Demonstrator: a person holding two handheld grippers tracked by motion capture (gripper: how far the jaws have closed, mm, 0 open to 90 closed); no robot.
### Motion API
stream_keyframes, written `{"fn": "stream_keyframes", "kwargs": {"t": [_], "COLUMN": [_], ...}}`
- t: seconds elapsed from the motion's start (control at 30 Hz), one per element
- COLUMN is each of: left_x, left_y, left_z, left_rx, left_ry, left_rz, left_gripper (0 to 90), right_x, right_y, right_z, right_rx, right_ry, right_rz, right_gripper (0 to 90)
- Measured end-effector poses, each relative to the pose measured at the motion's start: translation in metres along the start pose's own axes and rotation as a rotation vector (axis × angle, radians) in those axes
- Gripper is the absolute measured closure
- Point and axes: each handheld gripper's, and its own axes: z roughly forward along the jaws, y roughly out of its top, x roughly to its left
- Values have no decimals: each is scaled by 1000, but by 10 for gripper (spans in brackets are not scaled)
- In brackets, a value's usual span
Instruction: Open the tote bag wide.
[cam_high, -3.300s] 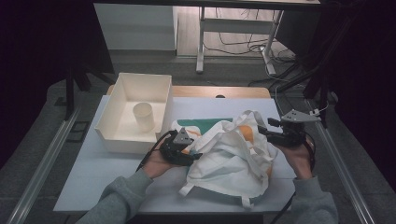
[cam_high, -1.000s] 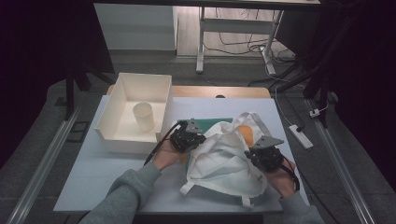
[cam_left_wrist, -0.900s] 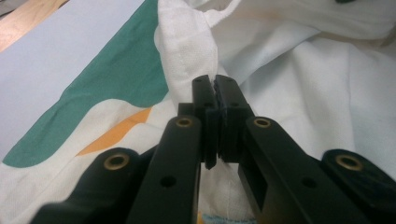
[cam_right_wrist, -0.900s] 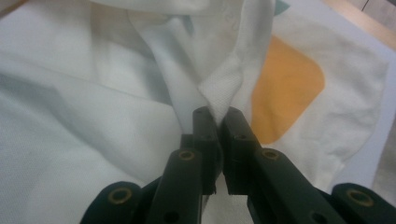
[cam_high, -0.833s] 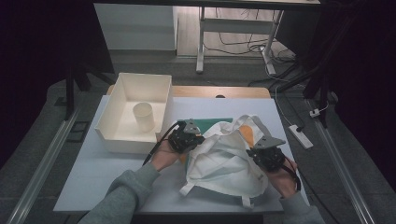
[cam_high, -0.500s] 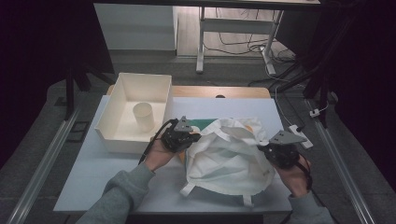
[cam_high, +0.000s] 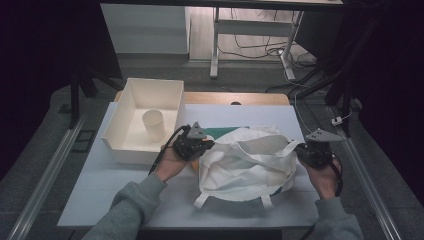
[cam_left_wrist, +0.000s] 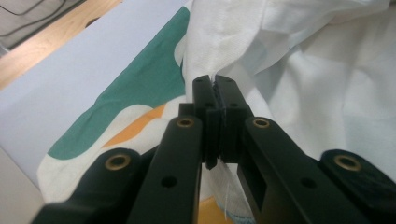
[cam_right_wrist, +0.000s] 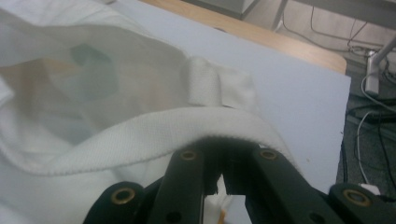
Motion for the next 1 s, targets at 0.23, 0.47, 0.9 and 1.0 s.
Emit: {"fn": "stream_keyframes", "kwargs": {"t": [0.23,0.47,0.9,1.0], "left_x": [0,4,10,10], "left_y": [1,-2,-8,-8], "left_z": [19,35,52,50], "left_rx": [37,64,99,95], "left_ry": [16,19,24,18], "left_rz": [-10,-32,-51,-49], "left_gripper": [877,875,866,851], "right_x": [-20,-31,-28,-28], "right_y": [-4,-12,-23,-17], "right_z": [36,53,73,67], "right_rx": [52,81,147,206], "right_ry": [-10,-6,-16,-18], "right_rz": [49,84,80,58], "right_gripper": [860,858,842,691]}}
